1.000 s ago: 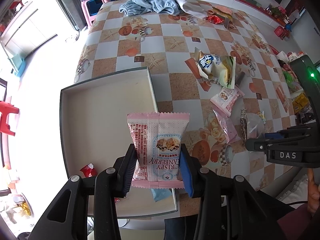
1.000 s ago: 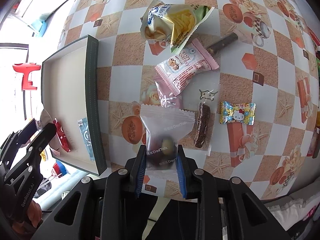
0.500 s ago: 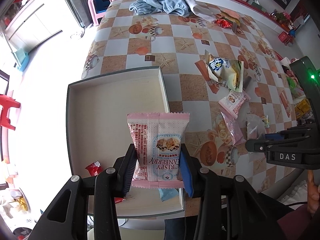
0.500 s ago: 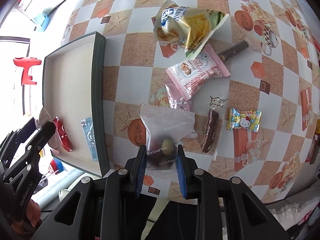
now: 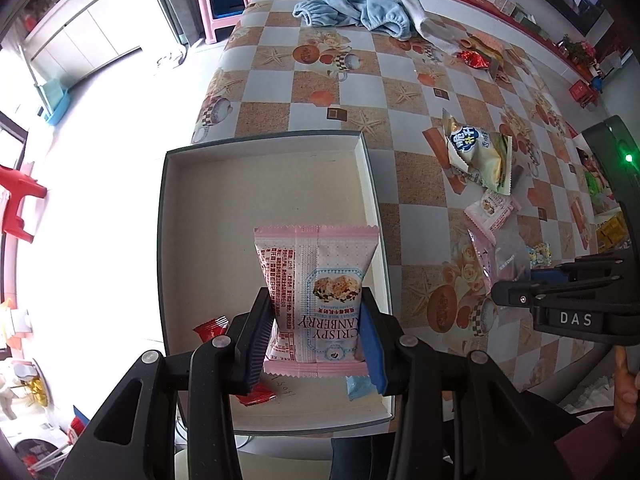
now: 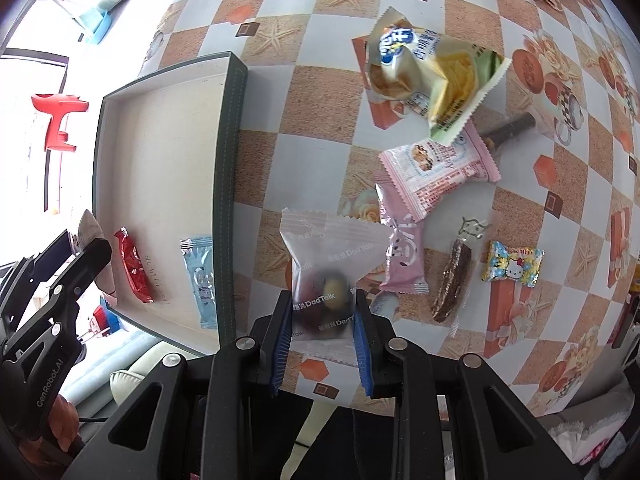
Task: Organize snacks
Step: 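Carry the cookie packet and chocolate bag over the gray box with both tools, then open both tools to drop the cookie packet and chocolate bag in the box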
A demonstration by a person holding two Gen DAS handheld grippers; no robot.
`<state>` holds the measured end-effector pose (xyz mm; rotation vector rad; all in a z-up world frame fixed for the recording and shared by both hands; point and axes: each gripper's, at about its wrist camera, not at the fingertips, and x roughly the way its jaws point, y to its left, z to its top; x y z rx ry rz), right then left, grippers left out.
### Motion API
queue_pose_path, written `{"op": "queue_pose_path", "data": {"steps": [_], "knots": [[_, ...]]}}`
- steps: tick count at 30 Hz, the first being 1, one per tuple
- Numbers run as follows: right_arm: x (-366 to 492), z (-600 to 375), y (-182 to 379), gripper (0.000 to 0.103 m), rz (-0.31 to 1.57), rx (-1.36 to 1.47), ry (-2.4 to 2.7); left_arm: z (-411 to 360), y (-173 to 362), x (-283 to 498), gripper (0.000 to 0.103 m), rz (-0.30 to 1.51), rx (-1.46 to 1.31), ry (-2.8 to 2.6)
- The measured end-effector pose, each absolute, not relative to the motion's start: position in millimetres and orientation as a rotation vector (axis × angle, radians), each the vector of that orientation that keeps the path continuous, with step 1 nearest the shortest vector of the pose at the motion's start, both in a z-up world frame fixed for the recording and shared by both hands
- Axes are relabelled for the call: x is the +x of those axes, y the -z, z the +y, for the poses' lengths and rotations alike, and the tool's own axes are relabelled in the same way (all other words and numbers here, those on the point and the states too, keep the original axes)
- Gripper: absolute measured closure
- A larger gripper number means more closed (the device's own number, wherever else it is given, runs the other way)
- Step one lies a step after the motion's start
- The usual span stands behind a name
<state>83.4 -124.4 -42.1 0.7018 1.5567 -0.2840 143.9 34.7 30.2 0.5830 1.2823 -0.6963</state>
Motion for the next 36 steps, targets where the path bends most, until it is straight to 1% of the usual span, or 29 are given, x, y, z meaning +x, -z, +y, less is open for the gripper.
{"op": "queue_pose_path", "data": {"steps": [7,19,26,36], "knots": [[99,-114,34,0.074,1.525,0.676,0.246,51,-30,157,0.058,1.287,0.555,0.668],[141,-68,39,0.074,1.551,0.588,0.104,88,-2,173,0.058,1.372,0.526,0.576],[161,-45,48,0.074,1.576,0.554,0.053,102,17,172,0.058,1.425,0.548,0.562],[183,-22,64,0.073,1.609,0.544,0.031,105,30,169,0.057,1.441,0.591,0.574]]}}
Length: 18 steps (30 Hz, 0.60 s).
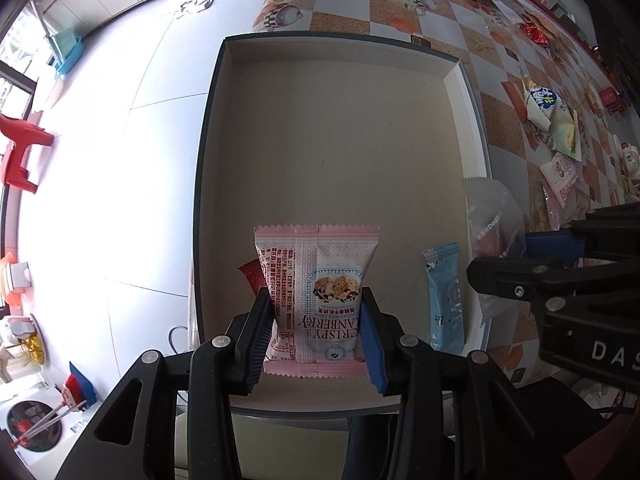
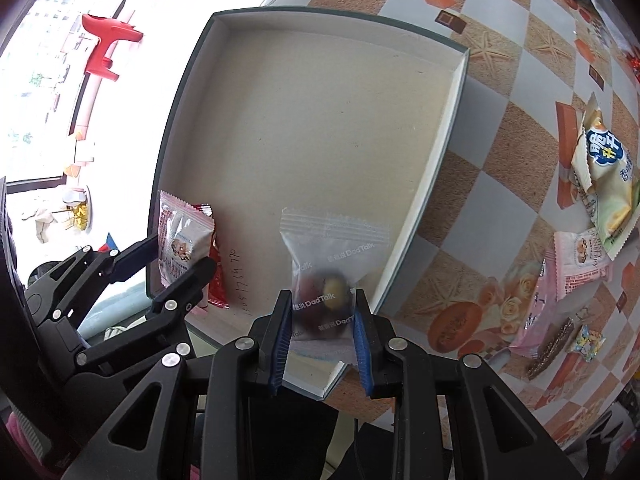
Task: Organize snacks
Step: 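Open both tools to drop the cookie packet and chocolate bag in the box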
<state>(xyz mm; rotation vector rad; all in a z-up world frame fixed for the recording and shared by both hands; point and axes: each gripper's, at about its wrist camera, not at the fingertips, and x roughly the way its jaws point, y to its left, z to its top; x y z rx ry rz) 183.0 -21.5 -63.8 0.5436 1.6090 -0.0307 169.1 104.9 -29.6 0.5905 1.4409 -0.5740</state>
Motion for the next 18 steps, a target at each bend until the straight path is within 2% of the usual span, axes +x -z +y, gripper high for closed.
{"op": "queue_pose_path", "data": {"steps": [2,3,6,7,8,9,10,15,16,18], "knots": [[187,-14,66,0.073,1.615,0.539,0.031,106,31,169,0.052,1.446,0.593,0.577],[186,-15,67,0.073,1.616,0.538,0.031,105,31,169,0.043,1.447,0.593,0.577],[188,-12,69,0.073,1.620,0.541,0.035,106,29,167,0.028,1.425,0.594,0.574],[188,-12,70,0.068,1.620,0.542,0.037,105,28,167,0.026,1.420,0.595,0.575],[188,-12,70,0.056,1.619,0.543,0.042,105,28,166,0.025,1.416,0.599,0.574],[185,-15,69,0.024,1.612,0.542,0.051,105,28,166,0.024,1.412,0.603,0.575],[186,-15,64,0.012,1.597,0.536,0.065,105,28,165,0.024,1.410,0.607,0.574],[181,-26,63,0.011,1.581,0.553,0.119,103,27,163,0.024,1.407,0.609,0.572],[178,-29,66,0.000,1.591,0.566,0.132,102,26,162,0.024,1.403,0.611,0.572],[169,-37,74,0.000,1.616,0.599,0.173,100,24,164,0.024,1.398,0.614,0.575]]}}
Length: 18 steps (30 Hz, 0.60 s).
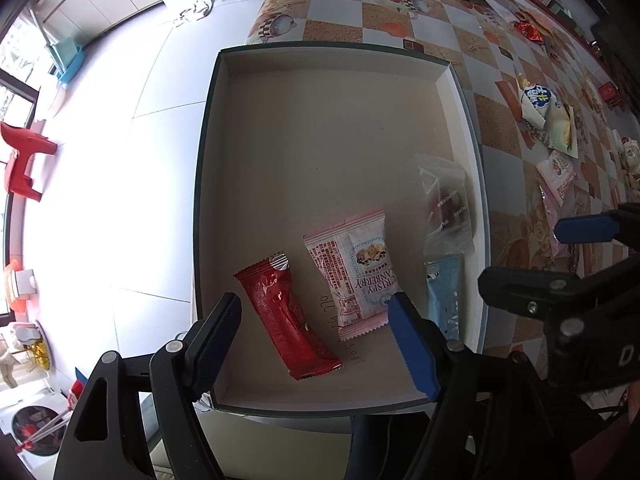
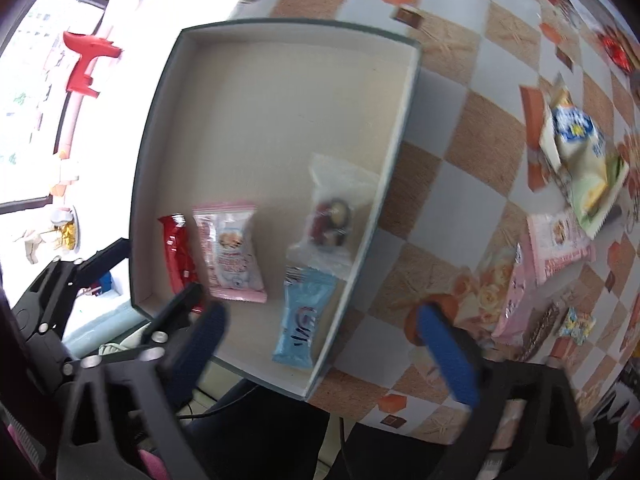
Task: Organize snacks
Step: 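Open both tools to drop the cookie packet and chocolate bag in the box, then move both tools from the box back over the snacks on the table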
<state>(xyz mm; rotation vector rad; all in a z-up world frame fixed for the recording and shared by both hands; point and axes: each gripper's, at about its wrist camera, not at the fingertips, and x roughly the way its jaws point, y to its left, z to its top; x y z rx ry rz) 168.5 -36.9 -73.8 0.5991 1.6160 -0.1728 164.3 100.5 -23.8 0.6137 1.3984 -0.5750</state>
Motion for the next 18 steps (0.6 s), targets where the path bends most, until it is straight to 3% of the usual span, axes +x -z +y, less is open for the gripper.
{"op": "queue_pose_path", "data": {"steps": [18], "knots": [[38,-122,117,0.000,1.678,1.002,0.479,53,17,139,0.024,1.363,0.730,0.678]]}}
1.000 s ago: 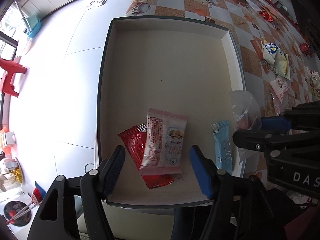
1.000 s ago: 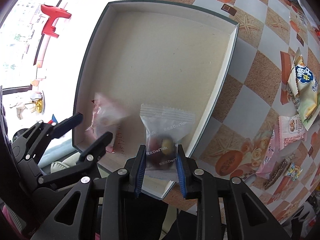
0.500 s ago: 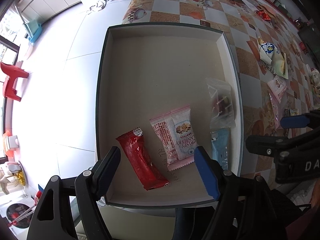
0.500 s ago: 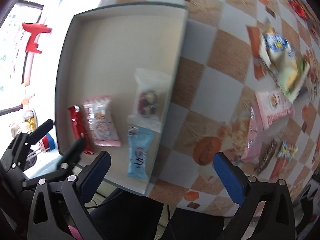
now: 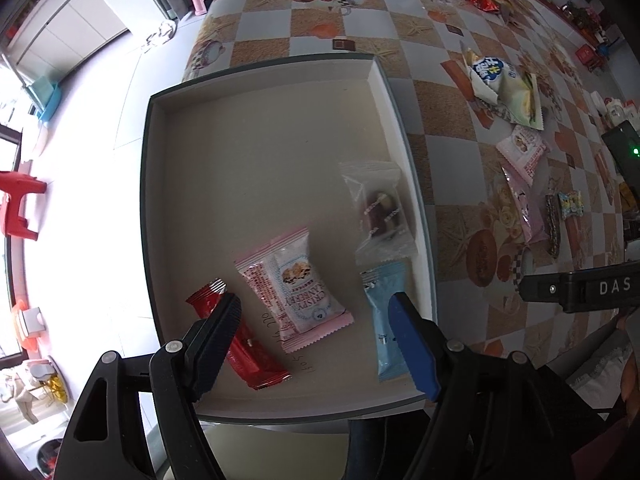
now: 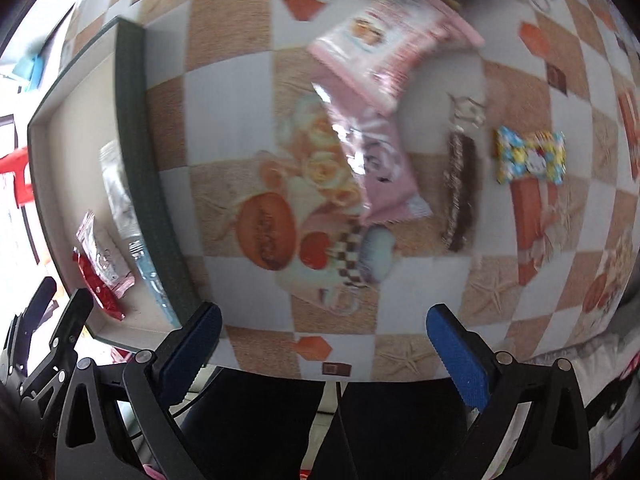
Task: Organize snacks
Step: 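Move both tools from the box back over the snacks on the table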
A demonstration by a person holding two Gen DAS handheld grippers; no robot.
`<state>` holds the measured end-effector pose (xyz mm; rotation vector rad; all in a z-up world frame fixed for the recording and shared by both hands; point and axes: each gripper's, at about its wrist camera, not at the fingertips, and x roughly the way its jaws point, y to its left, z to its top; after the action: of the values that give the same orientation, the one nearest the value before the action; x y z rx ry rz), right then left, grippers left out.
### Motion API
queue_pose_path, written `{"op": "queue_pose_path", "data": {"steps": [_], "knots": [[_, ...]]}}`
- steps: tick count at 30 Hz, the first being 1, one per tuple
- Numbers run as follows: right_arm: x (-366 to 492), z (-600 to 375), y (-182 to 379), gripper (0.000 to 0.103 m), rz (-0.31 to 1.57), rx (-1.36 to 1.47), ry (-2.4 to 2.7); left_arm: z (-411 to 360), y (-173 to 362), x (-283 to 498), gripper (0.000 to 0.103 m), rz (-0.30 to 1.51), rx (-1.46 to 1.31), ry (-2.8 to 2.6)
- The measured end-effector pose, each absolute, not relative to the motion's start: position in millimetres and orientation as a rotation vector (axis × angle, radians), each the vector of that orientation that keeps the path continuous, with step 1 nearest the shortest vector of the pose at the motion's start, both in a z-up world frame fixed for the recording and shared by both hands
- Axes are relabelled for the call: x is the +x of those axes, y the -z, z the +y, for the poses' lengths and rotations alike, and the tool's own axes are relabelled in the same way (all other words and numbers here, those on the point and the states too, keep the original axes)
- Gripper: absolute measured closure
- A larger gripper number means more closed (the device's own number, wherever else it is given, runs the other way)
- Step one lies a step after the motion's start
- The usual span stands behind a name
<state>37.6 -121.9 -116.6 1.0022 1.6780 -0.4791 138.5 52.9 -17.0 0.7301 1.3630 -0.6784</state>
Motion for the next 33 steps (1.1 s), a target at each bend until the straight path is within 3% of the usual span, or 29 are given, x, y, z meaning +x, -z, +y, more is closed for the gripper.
{"op": "queue_pose_path", "data": {"steps": [16,33], "knots": [[-57,-173,128,0.000,1.603,1.209,0.682,-20,22,83,0.024,1.337,0.856,0.821],[-93,-212,131,0.000,1.589,1.194,0.742,-102,71,75,0.024,1.562,0.661,0.731]]}}
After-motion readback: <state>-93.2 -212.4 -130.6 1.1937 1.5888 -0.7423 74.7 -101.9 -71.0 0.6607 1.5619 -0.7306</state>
